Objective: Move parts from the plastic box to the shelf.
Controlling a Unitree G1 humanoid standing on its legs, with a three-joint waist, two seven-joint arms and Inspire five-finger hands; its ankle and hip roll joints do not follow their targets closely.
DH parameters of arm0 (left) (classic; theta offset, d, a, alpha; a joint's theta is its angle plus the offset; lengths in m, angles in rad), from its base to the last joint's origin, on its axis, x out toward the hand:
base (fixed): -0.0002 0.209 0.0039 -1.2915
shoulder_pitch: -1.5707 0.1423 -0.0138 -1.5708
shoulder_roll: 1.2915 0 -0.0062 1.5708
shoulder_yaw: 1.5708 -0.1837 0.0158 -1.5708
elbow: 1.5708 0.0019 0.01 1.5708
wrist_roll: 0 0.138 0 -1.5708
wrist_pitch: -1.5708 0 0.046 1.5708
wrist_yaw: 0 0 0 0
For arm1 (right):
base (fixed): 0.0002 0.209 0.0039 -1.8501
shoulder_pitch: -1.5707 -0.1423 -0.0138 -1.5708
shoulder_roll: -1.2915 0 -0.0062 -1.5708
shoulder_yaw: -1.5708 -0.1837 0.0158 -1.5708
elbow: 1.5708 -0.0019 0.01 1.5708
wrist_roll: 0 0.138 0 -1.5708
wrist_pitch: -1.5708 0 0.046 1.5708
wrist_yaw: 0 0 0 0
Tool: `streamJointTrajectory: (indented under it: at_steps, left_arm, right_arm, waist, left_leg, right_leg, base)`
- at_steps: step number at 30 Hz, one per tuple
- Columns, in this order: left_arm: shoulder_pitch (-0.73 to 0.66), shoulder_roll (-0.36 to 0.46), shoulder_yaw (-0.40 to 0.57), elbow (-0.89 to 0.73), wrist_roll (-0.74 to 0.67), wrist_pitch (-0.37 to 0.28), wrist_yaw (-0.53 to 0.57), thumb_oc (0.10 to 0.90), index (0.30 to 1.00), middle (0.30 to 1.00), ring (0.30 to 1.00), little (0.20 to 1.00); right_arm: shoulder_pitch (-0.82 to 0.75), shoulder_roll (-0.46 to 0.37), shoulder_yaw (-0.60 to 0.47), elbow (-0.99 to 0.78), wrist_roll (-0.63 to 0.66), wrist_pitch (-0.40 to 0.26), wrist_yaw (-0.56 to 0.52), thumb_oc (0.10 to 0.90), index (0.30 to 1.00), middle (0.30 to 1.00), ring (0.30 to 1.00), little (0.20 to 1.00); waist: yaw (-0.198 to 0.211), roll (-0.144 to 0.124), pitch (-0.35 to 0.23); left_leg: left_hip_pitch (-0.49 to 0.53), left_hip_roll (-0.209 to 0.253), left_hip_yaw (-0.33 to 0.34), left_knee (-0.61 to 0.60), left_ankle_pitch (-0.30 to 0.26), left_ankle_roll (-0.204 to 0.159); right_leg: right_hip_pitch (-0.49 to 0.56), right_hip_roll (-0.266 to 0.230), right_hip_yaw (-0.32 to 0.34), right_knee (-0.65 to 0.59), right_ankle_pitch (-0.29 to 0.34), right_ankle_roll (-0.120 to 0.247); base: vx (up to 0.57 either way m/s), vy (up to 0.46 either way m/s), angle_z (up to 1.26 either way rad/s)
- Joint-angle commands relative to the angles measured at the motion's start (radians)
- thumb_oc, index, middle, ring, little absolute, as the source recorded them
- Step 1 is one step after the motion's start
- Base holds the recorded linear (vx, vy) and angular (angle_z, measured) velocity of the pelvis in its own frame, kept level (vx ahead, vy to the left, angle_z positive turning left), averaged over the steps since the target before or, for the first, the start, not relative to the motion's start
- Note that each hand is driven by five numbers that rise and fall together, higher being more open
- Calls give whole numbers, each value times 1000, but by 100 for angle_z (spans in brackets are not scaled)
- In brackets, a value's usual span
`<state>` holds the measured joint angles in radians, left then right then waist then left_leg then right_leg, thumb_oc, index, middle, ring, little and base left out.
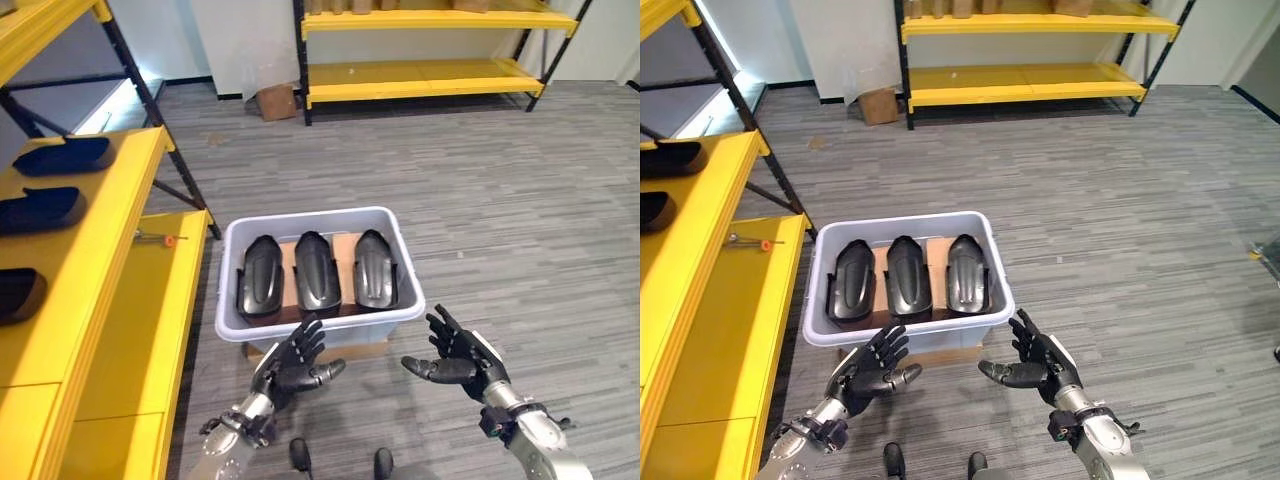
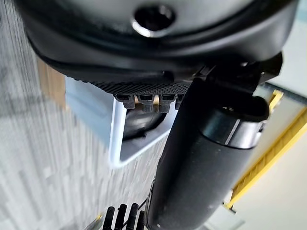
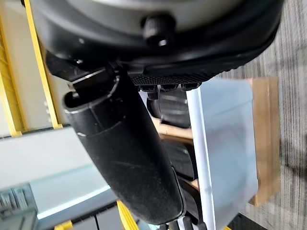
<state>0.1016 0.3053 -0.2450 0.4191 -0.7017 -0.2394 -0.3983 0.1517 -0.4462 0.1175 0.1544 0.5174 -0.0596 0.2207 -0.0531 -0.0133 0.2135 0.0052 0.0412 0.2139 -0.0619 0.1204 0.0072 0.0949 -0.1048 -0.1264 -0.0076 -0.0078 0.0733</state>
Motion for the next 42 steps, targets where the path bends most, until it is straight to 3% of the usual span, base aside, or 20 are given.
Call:
streamJointTrajectory:
  at_steps: [1, 7, 14, 17, 18, 22, 28, 32, 35, 38, 40, 42]
  left_arm:
    - [-36, 54, 51, -136, -29, -123, -12, 900, 1000, 1000, 1000, 1000]
    - [-45, 90, 88, -256, -41, -110, 5, 900, 1000, 1000, 1000, 1000]
    - [-91, 135, 105, -346, -71, -91, -3, 900, 1000, 1000, 1000, 1000]
    - [-142, 161, 113, -376, -97, -84, -10, 900, 1000, 1000, 1000, 1000]
    - [-180, 178, 108, -398, -109, -85, -1, 900, 1000, 1000, 1000, 1000]
    - [-237, 196, 96, -424, -130, -94, 7, 900, 1000, 1000, 1000, 1000]
    - [-297, 208, 72, -455, -144, -129, 11, 900, 1000, 1000, 1000, 1000]
    - [-350, 220, 50, -467, -165, -143, 12, 900, 1000, 1000, 1000, 1000]
    - [-366, 206, 28, -481, -223, -131, -11, 900, 1000, 1000, 1000, 1000]
    - [-369, 202, 16, -488, -200, -123, -14, 900, 1000, 1000, 1000, 1000]
    - [-368, 203, -2, -499, -197, -121, 1, 900, 1000, 1000, 1000, 1000]
    - [-367, 199, -10, -500, -198, -126, 8, 900, 1000, 1000, 1000, 1000]
  right_arm:
    - [-135, -14, -30, -124, -5, -114, -17, 900, 1000, 1000, 1000, 1000]
    - [-267, -26, -40, -51, -46, -98, -180, 900, 1000, 1000, 1000, 1000]
    - [-425, -67, -40, 55, -73, -55, -284, 900, 1000, 1000, 1000, 1000]
    - [-538, -103, -27, 133, -183, -19, -372, 900, 1000, 1000, 1000, 1000]
    - [-615, -129, -9, 191, -256, -6, -441, 900, 1000, 1000, 1000, 1000]
    - [-727, -149, 15, 283, -237, 35, -514, 900, 1000, 1000, 1000, 1000]
    - [-823, -160, 13, 441, -147, 11, -608, 900, 1000, 1000, 1000, 1000]
    - [-922, -181, 5, 561, -213, -39, -678, 900, 1000, 1000, 1000, 1000]
    - [-1000, -209, 37, 628, -299, 10, -760, 900, 1000, 1000, 1000, 1000]
    - [-1023, -211, 53, 659, -296, 36, -768, 900, 1000, 1000, 1000, 1000]
    - [-1049, -221, 84, 698, -359, 102, -766, 900, 1000, 1000, 1000, 1000]
    - [-1058, -224, 111, 715, -371, 117, -780, 900, 1000, 1000, 1000, 1000]
  waist:
    - [28, -37, -31]
    - [96, -52, -21]
    - [154, -53, 3]
    - [180, -46, 32]
    - [193, -38, 55]
    - [209, -22, 97]
    - [231, 0, 149]
    - [245, 16, 184]
    - [253, 43, 217]
    - [254, 50, 232]
    - [257, 63, 255]
    - [258, 70, 267]
  left_leg:
    - [-28, 58, -17, 60, -68, -50]
    - [-49, 43, -42, 75, -80, -38]
    - [-104, 34, -66, 107, -81, -39]
    - [-144, 28, -76, 132, -81, -42]
    - [-175, 24, -83, 145, -81, -44]
    - [-225, 14, -89, 156, -78, -45]
    - [-286, -7, -98, 166, -75, -40]
    - [-333, -17, -106, 174, -71, -39]
    - [-366, -29, -115, 193, -69, -34]
    - [-382, -32, -116, 203, -72, -31]
    - [-400, -37, -118, 213, -73, -29]
    - [-408, -38, -117, 216, -71, -26]
  right_leg:
    - [32, 5, -16, 16, -34, 1]
    - [34, -7, -45, 14, -32, 6]
    - [25, -11, -69, 23, -36, 6]
    - [12, -14, -77, 33, -41, 5]
    - [-4, -15, -78, 41, -46, 4]
    - [-39, -14, -79, 55, -56, 0]
    - [-81, -18, -89, 82, -79, -4]
    - [-135, -17, -98, 111, -89, -7]
    - [-192, -20, -99, 163, -102, -14]
    - [-220, -20, -98, 183, -105, -15]
    - [-253, -23, -100, 207, -108, -18]
    - [-271, -25, -99, 220, -110, -19]
  base:
    - [86, 65, 15]
    - [83, 38, 17]
    - [28, -8, 18]
    - [-61, 4, 19]
    - [-116, 18, 18]
    - [-135, 31, 16]
    - [-61, 34, 4]
    - [-93, 3, 10]
    - [-25, 45, 7]
    - [-10, 2, 2]
    - [-10, 16, 4]
    - [-5, 10, 2]
